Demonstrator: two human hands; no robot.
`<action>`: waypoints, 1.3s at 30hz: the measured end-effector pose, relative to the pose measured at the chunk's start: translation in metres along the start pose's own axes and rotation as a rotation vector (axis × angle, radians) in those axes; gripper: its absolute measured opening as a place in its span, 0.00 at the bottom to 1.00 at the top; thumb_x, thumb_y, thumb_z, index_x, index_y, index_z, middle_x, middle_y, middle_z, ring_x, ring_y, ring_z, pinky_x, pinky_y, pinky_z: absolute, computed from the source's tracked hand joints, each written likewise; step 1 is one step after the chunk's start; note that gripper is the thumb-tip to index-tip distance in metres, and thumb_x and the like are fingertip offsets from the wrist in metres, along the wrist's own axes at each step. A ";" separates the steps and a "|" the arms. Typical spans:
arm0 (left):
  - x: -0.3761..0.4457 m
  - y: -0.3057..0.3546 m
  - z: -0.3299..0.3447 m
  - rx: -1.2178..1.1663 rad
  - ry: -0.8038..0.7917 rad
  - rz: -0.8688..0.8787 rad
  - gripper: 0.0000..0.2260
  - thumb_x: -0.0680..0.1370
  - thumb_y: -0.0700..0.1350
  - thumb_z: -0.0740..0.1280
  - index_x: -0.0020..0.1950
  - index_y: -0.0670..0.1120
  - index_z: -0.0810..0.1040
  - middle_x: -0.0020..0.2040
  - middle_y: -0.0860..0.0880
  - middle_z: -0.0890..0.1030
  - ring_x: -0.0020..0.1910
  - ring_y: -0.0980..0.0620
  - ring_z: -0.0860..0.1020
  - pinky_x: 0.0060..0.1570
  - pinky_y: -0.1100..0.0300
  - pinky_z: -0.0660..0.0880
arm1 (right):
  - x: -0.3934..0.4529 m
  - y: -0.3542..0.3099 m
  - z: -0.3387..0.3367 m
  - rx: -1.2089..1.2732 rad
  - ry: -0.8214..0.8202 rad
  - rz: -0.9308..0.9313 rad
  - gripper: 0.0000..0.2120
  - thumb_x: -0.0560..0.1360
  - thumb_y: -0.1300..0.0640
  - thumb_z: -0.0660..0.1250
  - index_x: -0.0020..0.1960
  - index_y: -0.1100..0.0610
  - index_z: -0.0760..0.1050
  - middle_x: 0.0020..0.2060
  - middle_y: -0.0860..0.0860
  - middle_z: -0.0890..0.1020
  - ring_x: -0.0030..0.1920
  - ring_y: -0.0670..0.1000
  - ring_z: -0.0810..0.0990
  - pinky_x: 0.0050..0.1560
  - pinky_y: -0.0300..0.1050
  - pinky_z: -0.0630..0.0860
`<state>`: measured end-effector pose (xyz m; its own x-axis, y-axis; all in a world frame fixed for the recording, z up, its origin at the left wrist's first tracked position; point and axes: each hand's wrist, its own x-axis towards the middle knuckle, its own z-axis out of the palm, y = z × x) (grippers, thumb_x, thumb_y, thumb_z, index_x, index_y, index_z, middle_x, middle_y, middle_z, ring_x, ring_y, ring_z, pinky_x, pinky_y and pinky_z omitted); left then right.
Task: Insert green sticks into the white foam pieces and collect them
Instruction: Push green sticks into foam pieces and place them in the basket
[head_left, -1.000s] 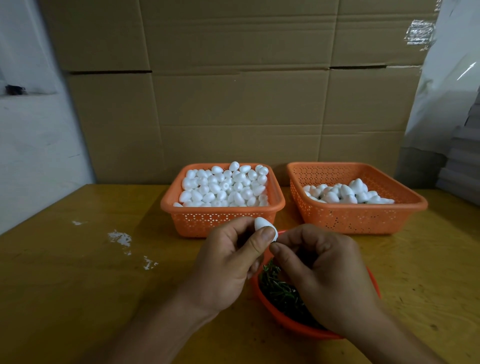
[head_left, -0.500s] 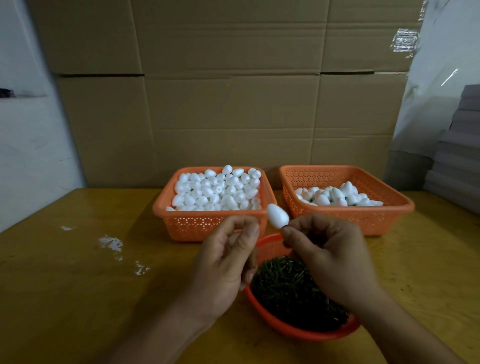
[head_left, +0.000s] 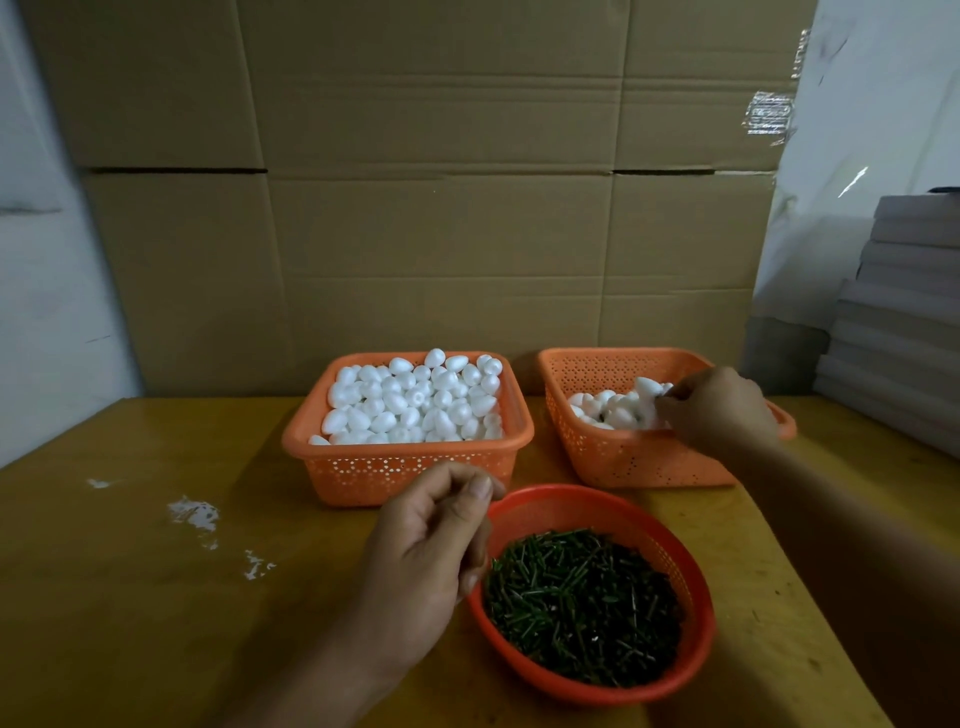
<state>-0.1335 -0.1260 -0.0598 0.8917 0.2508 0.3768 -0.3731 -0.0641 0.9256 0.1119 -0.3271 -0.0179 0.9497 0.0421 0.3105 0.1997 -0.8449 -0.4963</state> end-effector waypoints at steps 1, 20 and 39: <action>0.000 0.000 0.000 0.003 -0.002 0.002 0.12 0.75 0.55 0.64 0.45 0.48 0.80 0.31 0.44 0.70 0.26 0.52 0.69 0.24 0.65 0.65 | 0.003 -0.002 -0.001 -0.012 -0.016 0.016 0.12 0.78 0.49 0.66 0.46 0.56 0.84 0.36 0.54 0.83 0.37 0.55 0.82 0.42 0.53 0.82; -0.002 -0.007 -0.001 0.080 -0.038 0.024 0.18 0.74 0.57 0.68 0.29 0.52 0.68 0.25 0.51 0.68 0.25 0.54 0.67 0.26 0.64 0.65 | -0.011 0.000 -0.003 0.097 0.140 -0.058 0.10 0.78 0.60 0.64 0.44 0.59 0.84 0.37 0.57 0.85 0.33 0.57 0.81 0.38 0.52 0.81; 0.020 0.003 -0.016 0.250 0.112 -0.005 0.18 0.79 0.40 0.68 0.31 0.50 0.69 0.26 0.49 0.70 0.27 0.52 0.68 0.27 0.58 0.67 | -0.139 -0.037 0.000 0.543 -0.234 -0.460 0.06 0.78 0.58 0.70 0.53 0.50 0.83 0.27 0.51 0.80 0.24 0.41 0.72 0.26 0.33 0.67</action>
<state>-0.1210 -0.1055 -0.0501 0.8545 0.3559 0.3783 -0.2810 -0.2958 0.9130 -0.0278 -0.3016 -0.0424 0.7560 0.4911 0.4327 0.6225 -0.3350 -0.7073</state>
